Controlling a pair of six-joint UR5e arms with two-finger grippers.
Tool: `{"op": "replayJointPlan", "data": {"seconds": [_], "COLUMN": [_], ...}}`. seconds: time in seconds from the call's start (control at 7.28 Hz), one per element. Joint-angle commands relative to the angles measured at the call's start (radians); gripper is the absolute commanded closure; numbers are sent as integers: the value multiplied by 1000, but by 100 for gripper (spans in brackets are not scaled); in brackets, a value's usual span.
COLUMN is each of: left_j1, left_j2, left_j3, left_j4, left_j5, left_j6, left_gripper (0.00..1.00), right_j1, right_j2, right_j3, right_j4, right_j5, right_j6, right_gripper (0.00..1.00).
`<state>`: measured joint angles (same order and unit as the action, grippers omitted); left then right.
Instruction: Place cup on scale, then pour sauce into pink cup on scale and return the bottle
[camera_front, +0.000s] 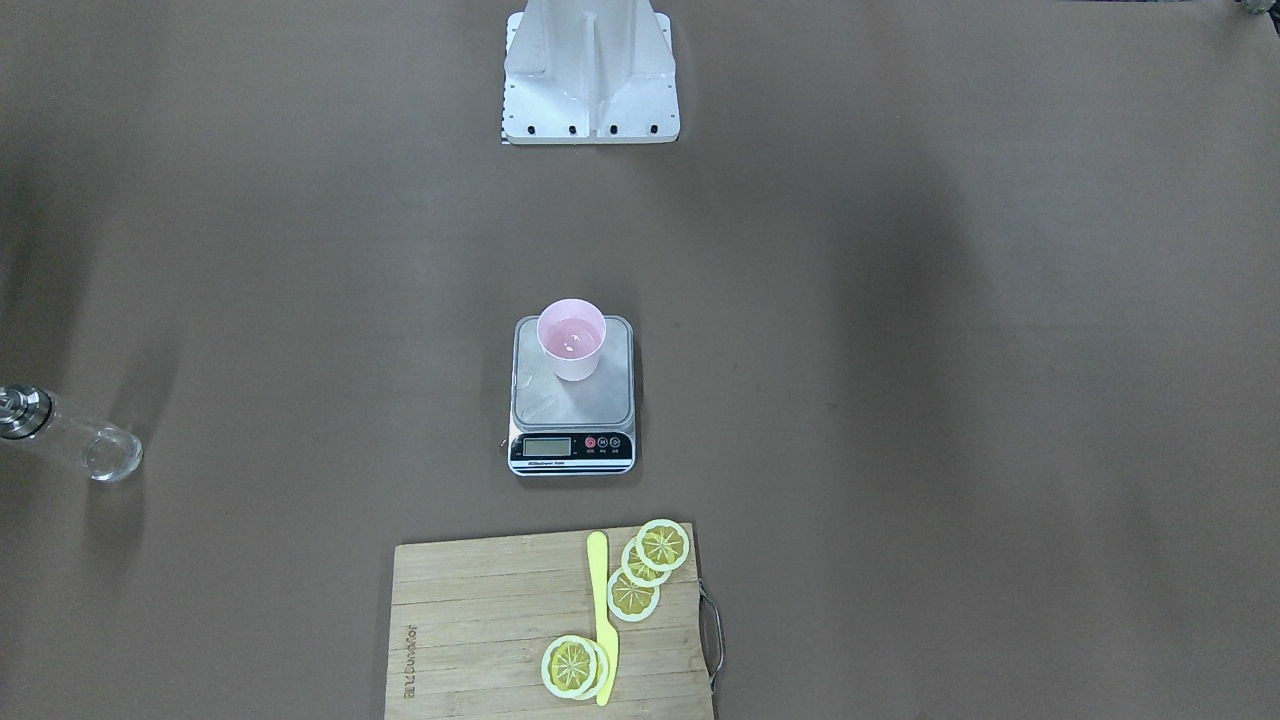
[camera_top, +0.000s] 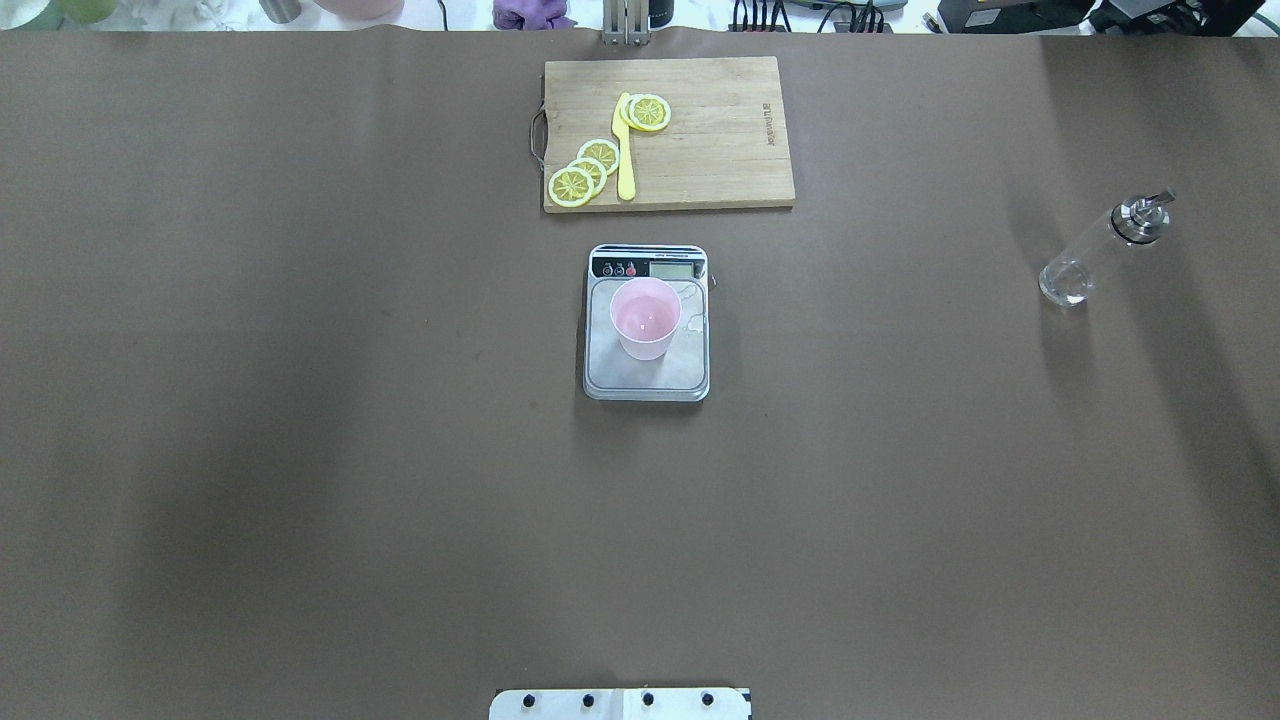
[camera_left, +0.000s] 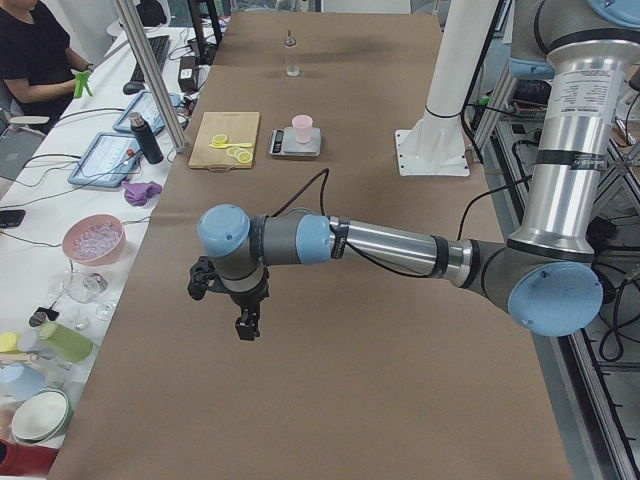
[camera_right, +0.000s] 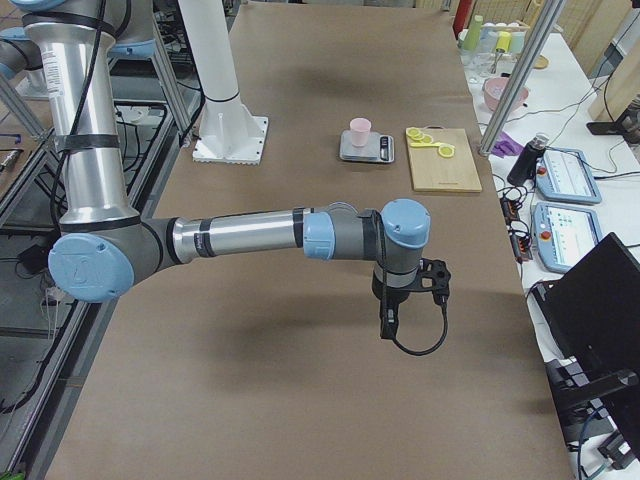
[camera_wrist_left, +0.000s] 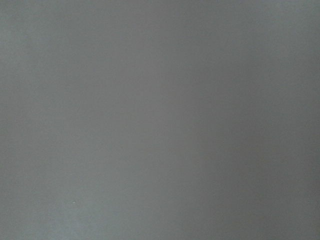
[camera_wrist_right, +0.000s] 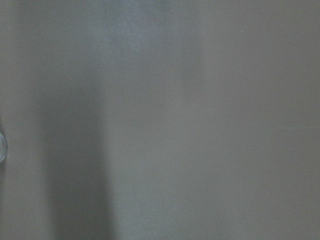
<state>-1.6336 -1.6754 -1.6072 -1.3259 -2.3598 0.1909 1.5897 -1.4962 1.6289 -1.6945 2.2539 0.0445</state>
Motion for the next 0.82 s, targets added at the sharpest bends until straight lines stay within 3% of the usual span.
{"op": "replayJointPlan", "data": {"seconds": [0.0, 0.55, 0.69], "left_j1": [-26, 15, 33], "left_j2": [51, 52, 48], "left_j3": [38, 44, 44], "left_j4": [-47, -98, -98], "left_j5": [-4, 1, 1], "left_j6": [32, 27, 27], "left_gripper": [1, 1, 1], "right_j1": [-2, 1, 1], "right_j2": [-71, -102, -114], "right_j3": [34, 52, 54], "right_j4": [2, -4, 1], "right_j5": [28, 59, 100], "right_j6": [8, 8, 8], "right_gripper": [0, 0, 0]}}
